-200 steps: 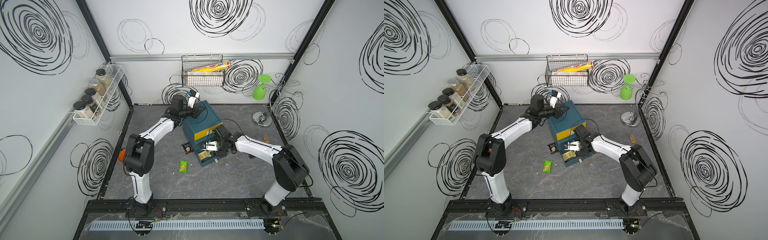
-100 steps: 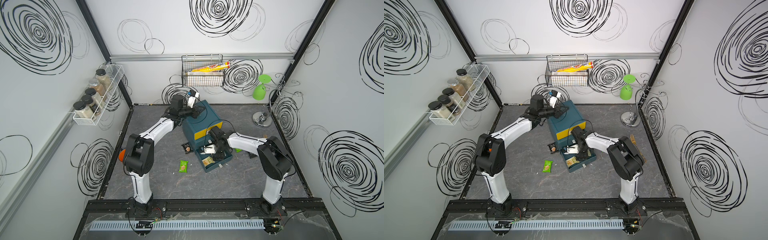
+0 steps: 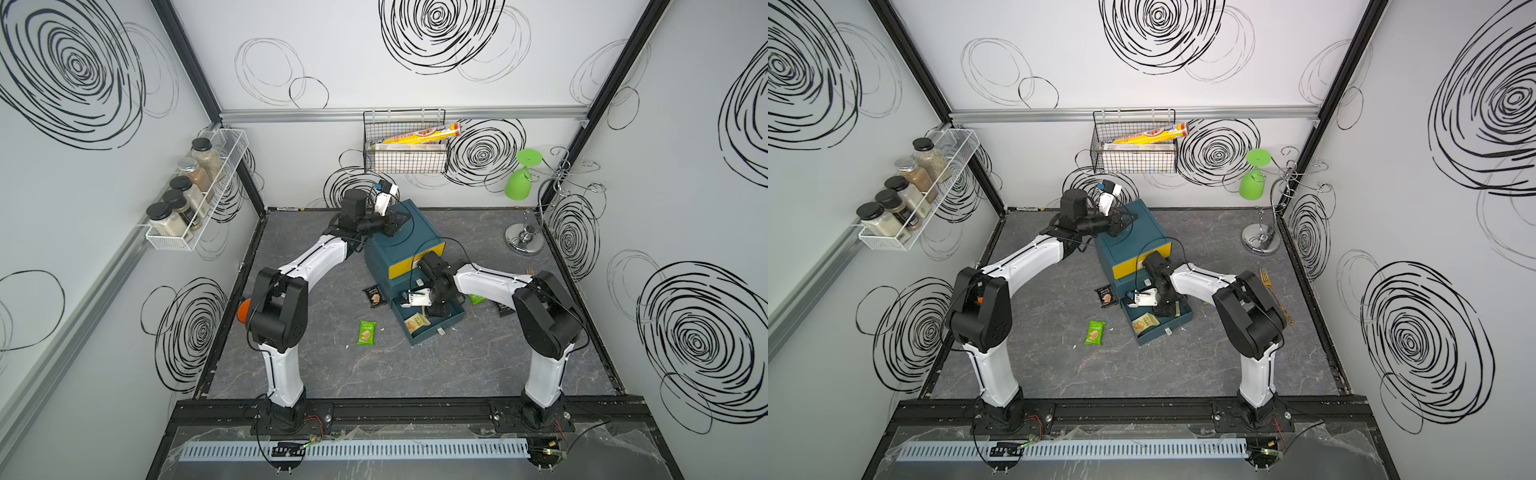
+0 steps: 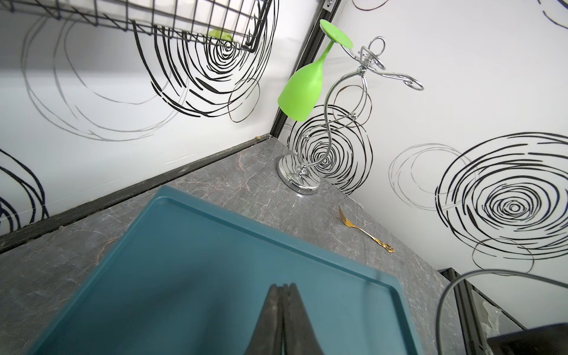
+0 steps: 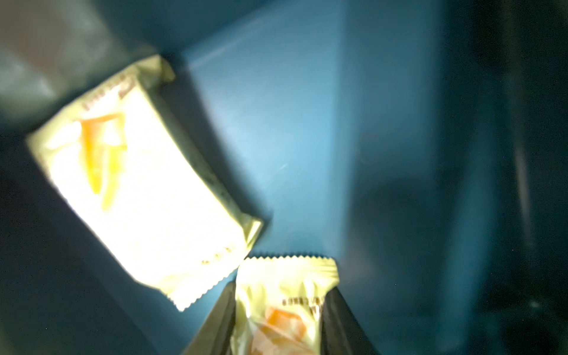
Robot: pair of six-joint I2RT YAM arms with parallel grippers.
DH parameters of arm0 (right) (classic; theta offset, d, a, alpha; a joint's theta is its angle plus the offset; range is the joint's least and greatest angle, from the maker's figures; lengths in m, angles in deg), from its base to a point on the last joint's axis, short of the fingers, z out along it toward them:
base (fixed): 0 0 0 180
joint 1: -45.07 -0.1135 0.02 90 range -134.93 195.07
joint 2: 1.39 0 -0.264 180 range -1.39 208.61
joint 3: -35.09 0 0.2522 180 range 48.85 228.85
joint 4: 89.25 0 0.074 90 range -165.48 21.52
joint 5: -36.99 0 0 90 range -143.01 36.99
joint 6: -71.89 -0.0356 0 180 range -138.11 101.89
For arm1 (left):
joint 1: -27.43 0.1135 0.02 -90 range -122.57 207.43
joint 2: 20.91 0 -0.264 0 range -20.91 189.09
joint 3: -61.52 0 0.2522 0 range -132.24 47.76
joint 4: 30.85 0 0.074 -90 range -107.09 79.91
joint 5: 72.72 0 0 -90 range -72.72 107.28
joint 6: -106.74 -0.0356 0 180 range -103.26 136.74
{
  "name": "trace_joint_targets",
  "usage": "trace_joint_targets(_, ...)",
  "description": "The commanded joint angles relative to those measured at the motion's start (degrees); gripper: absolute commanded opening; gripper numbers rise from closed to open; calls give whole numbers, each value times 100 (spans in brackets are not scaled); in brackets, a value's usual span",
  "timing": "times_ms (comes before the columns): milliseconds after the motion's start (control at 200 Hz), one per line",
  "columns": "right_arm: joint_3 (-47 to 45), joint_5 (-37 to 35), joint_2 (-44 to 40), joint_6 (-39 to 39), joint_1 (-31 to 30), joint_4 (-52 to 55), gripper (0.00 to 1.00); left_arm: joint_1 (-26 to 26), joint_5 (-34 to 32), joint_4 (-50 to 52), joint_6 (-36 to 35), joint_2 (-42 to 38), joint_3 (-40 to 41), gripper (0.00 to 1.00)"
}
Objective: Take the cookies out of the drawer
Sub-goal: Pick up the cookie from the drawer, then adjust the storage box at the center of the board, then place the cookie at the center of the board.
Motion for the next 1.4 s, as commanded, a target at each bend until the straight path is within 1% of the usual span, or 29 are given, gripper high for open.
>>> trace_joint_targets(0,-177,-91,-337,-60,38,-593,31,16,-10,1114,225,361,338,10)
trace_joint_targets(215,-193,-254,-885,-111,38,-507,31,15,-28,1131,219,376,318,10)
trace_joint_targets(325,-152,-310,-1196,-98,43,-358,33,15,-45,1136,214,384,312,10)
trace_joint_targets(436,-147,-587,-1516,-120,98,-170,35,15,-87,1175,187,384,304,10)
trace_joint_targets(501,-104,-620,-1701,-230,272,-94,37,15,-96,1183,186,386,305,10)
trace_joint_targets(626,52,-599,-1891,-456,758,-17,37,7,-124,1142,270,386,271,11)
trace_joint_targets(736,136,-588,-1899,-585,1223,-84,37,-2,-86,1136,353,403,174,16)
trace_joint_targets(806,196,-516,-1816,-651,1511,-106,37,-20,-75,1169,351,396,100,18)
trace_joint_targets(856,249,-499,-1703,-714,1701,-153,38,-26,-65,1177,366,390,56,21)
trace_joint_targets(956,521,-488,-1266,-855,2008,-115,38,-36,-33,1166,437,390,-58,23)
trace_joint_targets(1006,703,-564,-1016,-929,2075,-16,37,-44,-32,1150,462,396,-112,23)
trace_joint_targets(1056,834,-574,-797,-1054,2105,-16,38,-54,-56,1180,452,396,-164,24)
trace_joint_targets(1157,990,-445,-326,-1218,2173,-95,39,-55,-29,1220,456,396,-255,32)
trace_joint_targets(1262,1149,-401,196,-1423,2264,-181,39,-55,-4,1240,467,388,-353,34)
trace_joint_targets(1397,1322,-385,606,-1656,2314,-253,52,-62,72,1283,497,364,-461,44)
